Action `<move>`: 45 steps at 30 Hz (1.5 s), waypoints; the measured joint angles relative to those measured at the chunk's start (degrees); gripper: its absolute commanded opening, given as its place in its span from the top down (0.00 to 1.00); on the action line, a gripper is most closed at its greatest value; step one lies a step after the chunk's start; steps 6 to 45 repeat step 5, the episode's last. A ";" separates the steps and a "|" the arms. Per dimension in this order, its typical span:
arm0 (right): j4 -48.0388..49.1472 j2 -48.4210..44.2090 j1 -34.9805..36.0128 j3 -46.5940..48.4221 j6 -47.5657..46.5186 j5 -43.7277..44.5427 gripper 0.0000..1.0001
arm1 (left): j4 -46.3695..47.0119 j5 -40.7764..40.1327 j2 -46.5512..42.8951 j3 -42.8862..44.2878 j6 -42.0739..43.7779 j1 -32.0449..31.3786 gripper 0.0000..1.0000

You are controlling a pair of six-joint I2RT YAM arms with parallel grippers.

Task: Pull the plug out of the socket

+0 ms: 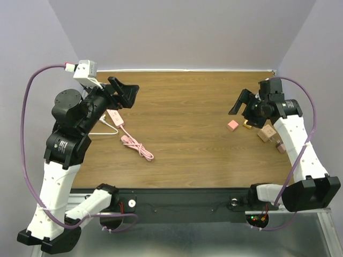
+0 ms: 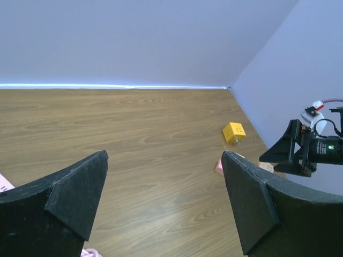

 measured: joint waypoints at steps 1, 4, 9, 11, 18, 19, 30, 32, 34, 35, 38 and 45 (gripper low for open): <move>0.00 -0.24 0.00 0.00 0.09 0.37 0.01 | 0.09 0.31 -0.07 0.00 0.02 0.00 0.01; -0.04 -1.03 0.00 0.09 0.15 1.79 0.04 | 0.04 1.05 0.00 0.00 0.20 0.00 0.02; -0.02 -1.22 0.00 0.15 0.15 2.43 0.07 | -0.07 1.25 0.04 0.00 0.39 0.00 0.01; -0.02 -1.22 0.00 0.15 0.15 2.43 0.07 | -0.07 1.25 0.04 0.00 0.39 0.00 0.01; -0.02 -1.22 0.00 0.15 0.15 2.43 0.07 | -0.07 1.25 0.04 0.00 0.39 0.00 0.01; -0.02 -1.22 0.00 0.15 0.15 2.43 0.07 | -0.07 1.25 0.04 0.00 0.39 0.00 0.01; -0.02 -1.22 0.00 0.15 0.15 2.43 0.07 | -0.07 1.25 0.04 0.00 0.39 0.00 0.01; -0.02 -1.22 0.00 0.15 0.15 2.43 0.07 | -0.07 1.25 0.04 0.00 0.39 0.00 0.01; -0.02 -1.22 0.00 0.15 0.15 2.43 0.07 | -0.07 1.25 0.04 0.00 0.39 0.00 0.01; -0.02 -1.22 0.00 0.15 0.15 2.43 0.07 | -0.07 1.25 0.04 0.00 0.39 0.00 0.01; -0.02 -1.22 0.00 0.15 0.15 2.43 0.07 | -0.07 1.25 0.04 0.00 0.39 0.00 0.01; -0.02 -1.22 0.00 0.15 0.15 2.43 0.07 | -0.07 1.25 0.04 0.00 0.39 0.00 0.01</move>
